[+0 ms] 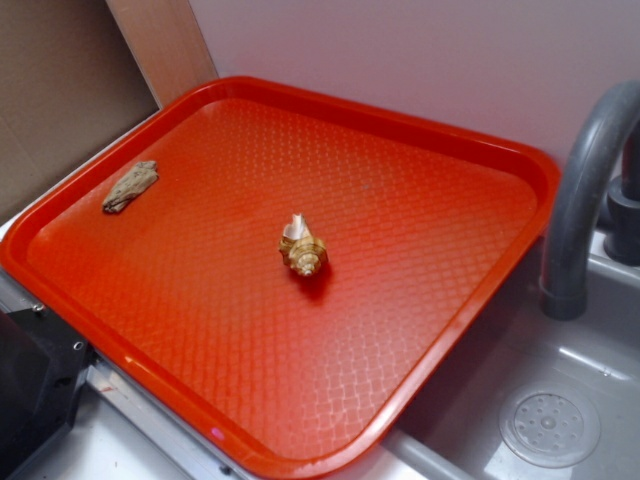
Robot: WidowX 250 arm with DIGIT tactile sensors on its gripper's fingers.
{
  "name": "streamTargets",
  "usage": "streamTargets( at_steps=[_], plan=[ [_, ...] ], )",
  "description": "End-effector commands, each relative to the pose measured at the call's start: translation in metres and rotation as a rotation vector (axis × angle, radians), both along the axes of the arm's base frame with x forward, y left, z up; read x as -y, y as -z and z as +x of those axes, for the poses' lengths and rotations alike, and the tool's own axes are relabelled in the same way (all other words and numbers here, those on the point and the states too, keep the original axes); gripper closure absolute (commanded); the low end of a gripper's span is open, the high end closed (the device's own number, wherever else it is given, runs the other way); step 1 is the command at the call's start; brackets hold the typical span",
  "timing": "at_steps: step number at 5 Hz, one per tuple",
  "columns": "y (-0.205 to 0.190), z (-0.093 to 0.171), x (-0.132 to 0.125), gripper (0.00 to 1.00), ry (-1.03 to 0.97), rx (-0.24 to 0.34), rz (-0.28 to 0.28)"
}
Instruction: Grab the shell.
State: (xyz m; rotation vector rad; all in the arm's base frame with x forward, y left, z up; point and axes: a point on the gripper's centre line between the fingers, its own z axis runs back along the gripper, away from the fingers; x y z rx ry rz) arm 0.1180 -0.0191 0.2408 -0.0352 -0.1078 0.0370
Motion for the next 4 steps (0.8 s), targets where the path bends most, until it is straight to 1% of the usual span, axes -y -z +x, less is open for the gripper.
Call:
streamTargets(
  at_steps=[1, 2, 3, 4],
  plan=[
    [0.019, 0.050, 0.045, 0.00, -0.288, -0.045, 0.018],
    [0.040, 0.076, 0.067, 0.00, -0.490, -0.105, -0.017],
    [0.085, 0.103, 0.086, 0.00, -0.636, -0.152, 0.035],
    [0.124, 0.124, 0.093, 0.00, -0.684, -0.189, 0.060]
  ],
)
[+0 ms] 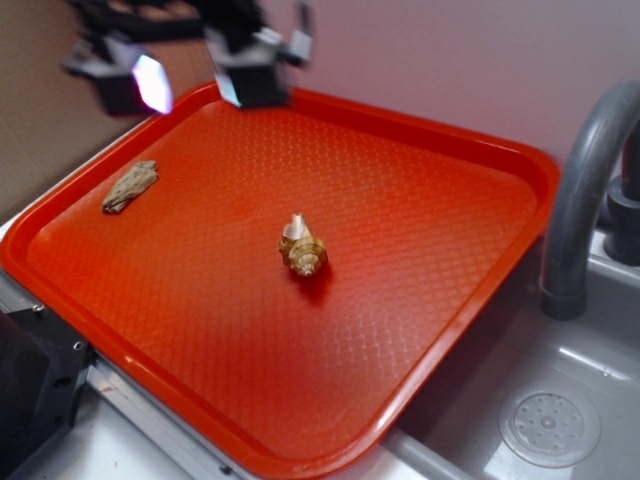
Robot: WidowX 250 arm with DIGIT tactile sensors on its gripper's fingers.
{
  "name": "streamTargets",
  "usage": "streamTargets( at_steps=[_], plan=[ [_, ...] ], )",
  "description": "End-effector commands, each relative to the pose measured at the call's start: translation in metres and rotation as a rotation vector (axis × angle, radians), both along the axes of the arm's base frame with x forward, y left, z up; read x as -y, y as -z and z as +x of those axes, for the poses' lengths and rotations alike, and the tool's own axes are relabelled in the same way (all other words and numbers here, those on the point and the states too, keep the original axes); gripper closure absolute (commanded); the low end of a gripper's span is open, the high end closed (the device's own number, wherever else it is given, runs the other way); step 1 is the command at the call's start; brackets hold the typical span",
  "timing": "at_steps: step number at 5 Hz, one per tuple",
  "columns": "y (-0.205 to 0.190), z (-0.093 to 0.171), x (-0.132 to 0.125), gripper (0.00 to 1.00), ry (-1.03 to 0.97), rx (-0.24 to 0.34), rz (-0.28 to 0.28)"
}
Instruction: Grab the shell.
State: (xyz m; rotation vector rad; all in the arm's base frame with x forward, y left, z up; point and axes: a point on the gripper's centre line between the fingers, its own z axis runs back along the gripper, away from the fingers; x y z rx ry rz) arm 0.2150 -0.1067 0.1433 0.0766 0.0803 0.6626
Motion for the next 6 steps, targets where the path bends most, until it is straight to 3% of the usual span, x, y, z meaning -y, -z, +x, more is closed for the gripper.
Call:
streamTargets(
  at_steps=[1, 2, 3, 4, 5, 6],
  plan=[
    [0.061, 0.036, 0.011, 0.00, -0.001, 0.015, 0.028],
    [0.073, 0.029, 0.009, 0.00, 0.034, -0.017, 0.091],
    [0.090, 0.016, 0.003, 0.00, 0.091, -0.065, 0.087],
    [0.102, 0.007, -0.005, 0.00, 0.123, -0.088, 0.132],
    [0.124, 0.016, -0.008, 0.00, 0.236, -0.117, 0.090],
    [0.137, 0.016, 0.005, 1.00, 0.386, -0.155, 0.032]
  ],
)
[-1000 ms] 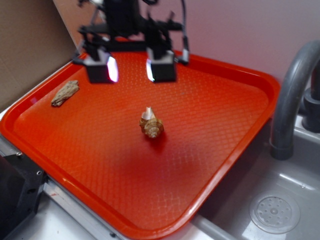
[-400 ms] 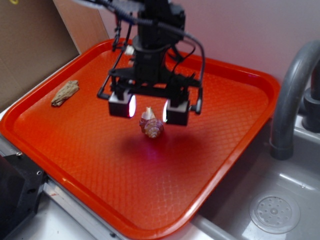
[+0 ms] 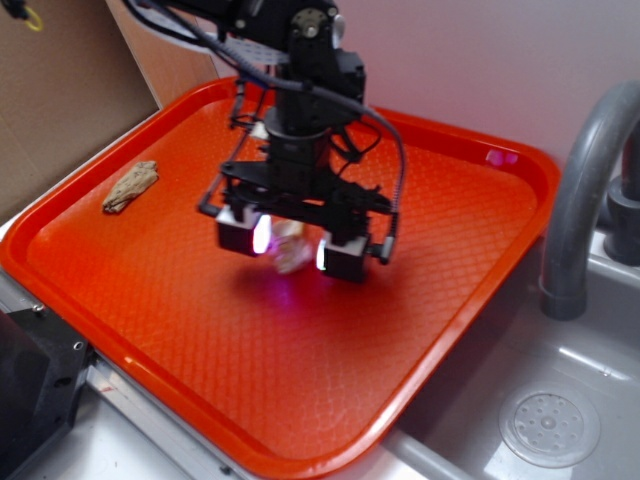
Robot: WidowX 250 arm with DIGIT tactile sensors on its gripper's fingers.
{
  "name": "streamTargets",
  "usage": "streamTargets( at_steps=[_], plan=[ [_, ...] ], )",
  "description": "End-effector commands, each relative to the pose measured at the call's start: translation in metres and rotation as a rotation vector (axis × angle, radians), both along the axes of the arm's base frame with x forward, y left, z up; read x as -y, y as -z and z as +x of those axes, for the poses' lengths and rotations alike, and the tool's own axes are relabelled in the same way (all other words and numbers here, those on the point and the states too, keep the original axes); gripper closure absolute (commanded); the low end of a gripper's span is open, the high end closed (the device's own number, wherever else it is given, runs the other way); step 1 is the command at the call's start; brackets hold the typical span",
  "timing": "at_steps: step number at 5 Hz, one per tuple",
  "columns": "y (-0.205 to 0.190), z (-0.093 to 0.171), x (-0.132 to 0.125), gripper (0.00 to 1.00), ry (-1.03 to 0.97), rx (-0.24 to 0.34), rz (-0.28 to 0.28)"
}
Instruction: Grab the shell.
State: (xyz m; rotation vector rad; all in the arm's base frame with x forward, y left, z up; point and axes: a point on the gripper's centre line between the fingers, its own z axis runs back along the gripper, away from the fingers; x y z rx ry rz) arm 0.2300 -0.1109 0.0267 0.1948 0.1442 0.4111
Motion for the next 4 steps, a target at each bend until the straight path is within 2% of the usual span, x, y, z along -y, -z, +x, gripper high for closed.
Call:
streamTargets(
  at_steps=[1, 2, 3, 4],
  plan=[
    [0.022, 0.002, 0.000, 1.00, 0.171, -0.042, -0.060],
    [0.019, 0.001, 0.000, 1.00, 0.177, -0.029, -0.027],
    [-0.009, 0.008, 0.000, 1.00, 0.251, -0.008, -0.049],
    [-0.057, 0.020, -0.014, 1.00, 0.328, 0.072, -0.102]
  ],
)
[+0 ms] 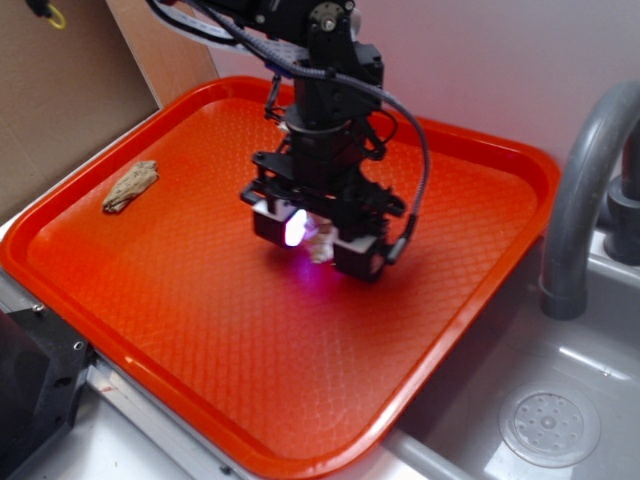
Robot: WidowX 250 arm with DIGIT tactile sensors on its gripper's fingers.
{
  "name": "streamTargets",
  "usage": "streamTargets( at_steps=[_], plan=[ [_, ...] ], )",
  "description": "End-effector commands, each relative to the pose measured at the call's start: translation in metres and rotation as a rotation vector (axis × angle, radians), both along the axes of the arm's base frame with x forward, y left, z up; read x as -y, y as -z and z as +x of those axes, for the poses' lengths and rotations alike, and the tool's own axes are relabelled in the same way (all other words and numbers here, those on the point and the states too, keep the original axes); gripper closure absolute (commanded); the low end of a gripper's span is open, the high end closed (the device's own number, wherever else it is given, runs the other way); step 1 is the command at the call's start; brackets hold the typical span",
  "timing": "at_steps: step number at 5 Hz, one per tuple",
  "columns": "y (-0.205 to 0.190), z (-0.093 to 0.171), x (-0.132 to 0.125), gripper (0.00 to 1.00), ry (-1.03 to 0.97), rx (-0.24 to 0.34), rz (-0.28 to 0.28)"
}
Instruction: Grab the shell.
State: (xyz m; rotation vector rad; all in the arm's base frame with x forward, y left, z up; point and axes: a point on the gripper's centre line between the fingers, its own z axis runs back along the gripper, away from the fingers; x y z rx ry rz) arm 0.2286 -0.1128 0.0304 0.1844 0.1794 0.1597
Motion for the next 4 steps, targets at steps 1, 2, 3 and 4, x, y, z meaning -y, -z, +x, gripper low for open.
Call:
streamTargets(
  at_steps=[1, 2, 3, 4],
  plan=[
    [-0.098, 0.034, -0.050, 1.00, 0.115, 0.107, -0.179],
    [-0.133, 0.032, -0.081, 1.00, 0.119, 0.158, -0.212],
    [-0.166, 0.020, -0.100, 1.00, 0.107, 0.222, -0.206],
    [-0.176, 0.012, -0.103, 1.00, 0.151, 0.249, -0.224]
  ],
)
